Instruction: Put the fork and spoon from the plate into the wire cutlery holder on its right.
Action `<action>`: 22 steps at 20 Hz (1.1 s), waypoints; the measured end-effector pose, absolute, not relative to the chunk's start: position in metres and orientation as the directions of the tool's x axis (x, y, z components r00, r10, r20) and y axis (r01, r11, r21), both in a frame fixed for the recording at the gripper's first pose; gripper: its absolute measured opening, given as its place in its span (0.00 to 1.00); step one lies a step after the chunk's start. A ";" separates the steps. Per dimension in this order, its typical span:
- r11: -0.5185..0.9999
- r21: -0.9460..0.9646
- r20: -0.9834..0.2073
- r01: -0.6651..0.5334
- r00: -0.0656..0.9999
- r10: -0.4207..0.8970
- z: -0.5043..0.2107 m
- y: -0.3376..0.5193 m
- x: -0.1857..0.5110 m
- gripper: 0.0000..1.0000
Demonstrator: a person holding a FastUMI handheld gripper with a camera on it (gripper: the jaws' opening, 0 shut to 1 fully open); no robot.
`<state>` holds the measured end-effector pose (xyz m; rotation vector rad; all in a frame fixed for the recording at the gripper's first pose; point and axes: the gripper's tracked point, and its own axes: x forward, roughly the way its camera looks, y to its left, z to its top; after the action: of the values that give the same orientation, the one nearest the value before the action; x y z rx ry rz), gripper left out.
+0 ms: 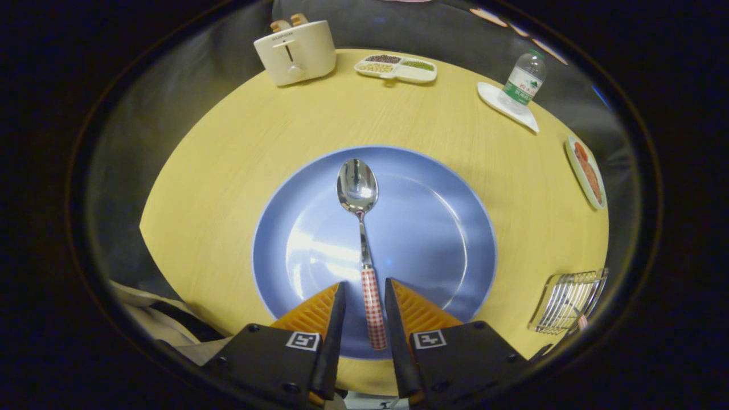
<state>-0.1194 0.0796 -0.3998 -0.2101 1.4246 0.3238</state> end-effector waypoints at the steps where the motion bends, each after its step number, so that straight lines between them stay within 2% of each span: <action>1: 0.948 0.058 -0.991 -0.312 0.096 0.092 -0.404 0.079 -0.120 0.36; 3: 0.954 0.085 -0.993 -0.287 0.059 0.107 -0.402 0.078 -0.119 0.17; 9: 0.934 0.091 -0.993 -0.345 0.037 0.111 -0.396 0.079 -0.118 0.04; 15: 0.935 0.103 -0.994 -0.340 0.007 0.112 -0.378 0.066 -0.117 0.04; 22: 0.911 0.045 -0.999 -0.410 -0.019 0.041 -0.336 0.014 -0.108 0.04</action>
<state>-0.1082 0.0145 -0.3359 -0.2972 1.5554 0.3672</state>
